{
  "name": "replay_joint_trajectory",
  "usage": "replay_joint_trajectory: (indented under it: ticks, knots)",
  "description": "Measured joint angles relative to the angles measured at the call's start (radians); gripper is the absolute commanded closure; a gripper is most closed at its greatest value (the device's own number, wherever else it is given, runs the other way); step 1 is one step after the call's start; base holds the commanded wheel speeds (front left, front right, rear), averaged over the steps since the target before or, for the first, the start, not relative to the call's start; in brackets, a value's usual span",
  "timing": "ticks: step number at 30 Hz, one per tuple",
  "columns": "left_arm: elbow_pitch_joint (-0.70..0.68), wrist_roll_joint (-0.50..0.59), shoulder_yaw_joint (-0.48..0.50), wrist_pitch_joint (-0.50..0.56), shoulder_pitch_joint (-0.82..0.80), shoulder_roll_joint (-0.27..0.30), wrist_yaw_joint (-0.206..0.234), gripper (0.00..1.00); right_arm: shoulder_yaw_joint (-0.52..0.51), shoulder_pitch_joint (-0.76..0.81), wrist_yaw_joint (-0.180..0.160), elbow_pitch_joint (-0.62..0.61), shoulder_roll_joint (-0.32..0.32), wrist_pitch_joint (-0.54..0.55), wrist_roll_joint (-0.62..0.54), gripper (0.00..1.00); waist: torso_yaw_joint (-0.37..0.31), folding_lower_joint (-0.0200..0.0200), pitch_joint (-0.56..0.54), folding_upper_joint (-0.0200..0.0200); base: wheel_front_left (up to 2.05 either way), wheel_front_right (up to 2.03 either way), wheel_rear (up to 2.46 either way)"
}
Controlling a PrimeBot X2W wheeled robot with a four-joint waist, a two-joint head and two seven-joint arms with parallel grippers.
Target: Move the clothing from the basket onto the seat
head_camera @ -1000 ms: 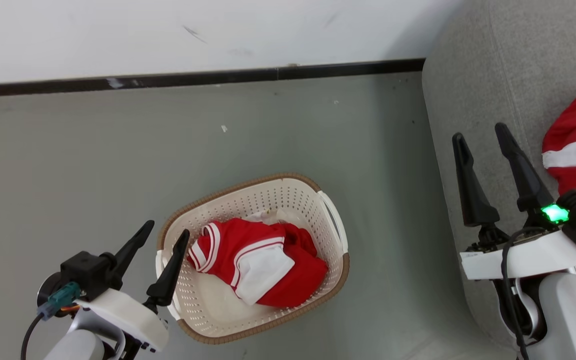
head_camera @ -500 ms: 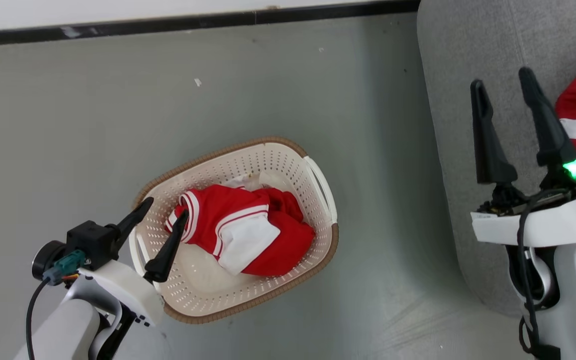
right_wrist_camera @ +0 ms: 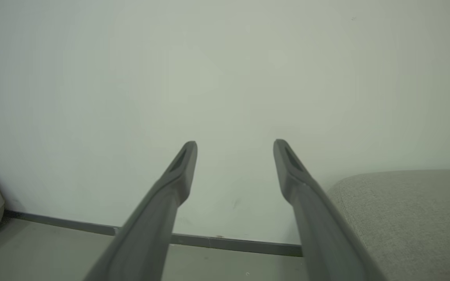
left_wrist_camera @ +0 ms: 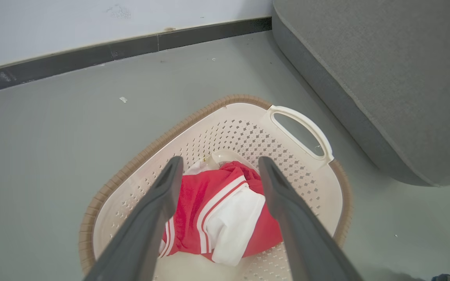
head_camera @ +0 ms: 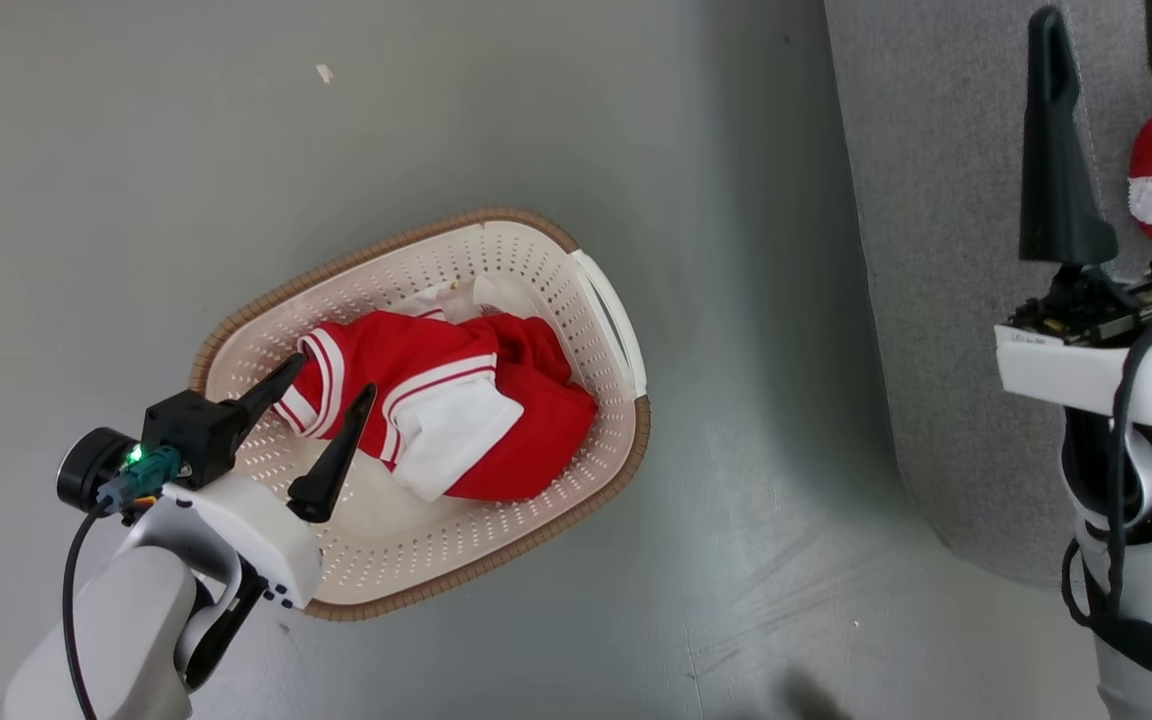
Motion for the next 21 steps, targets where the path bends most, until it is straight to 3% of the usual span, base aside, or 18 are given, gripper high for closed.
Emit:
replay_joint_trajectory:
  ticks: [21]
  knots:
    - [0.109,0.050,-0.083,0.063,-0.143,-0.001,-0.009,0.00,0.004,-0.123,0.000,-0.041,0.000,-0.001,0.079,0.00,-0.080,0.0000,0.159,0.0000,0.00,0.00,0.00]
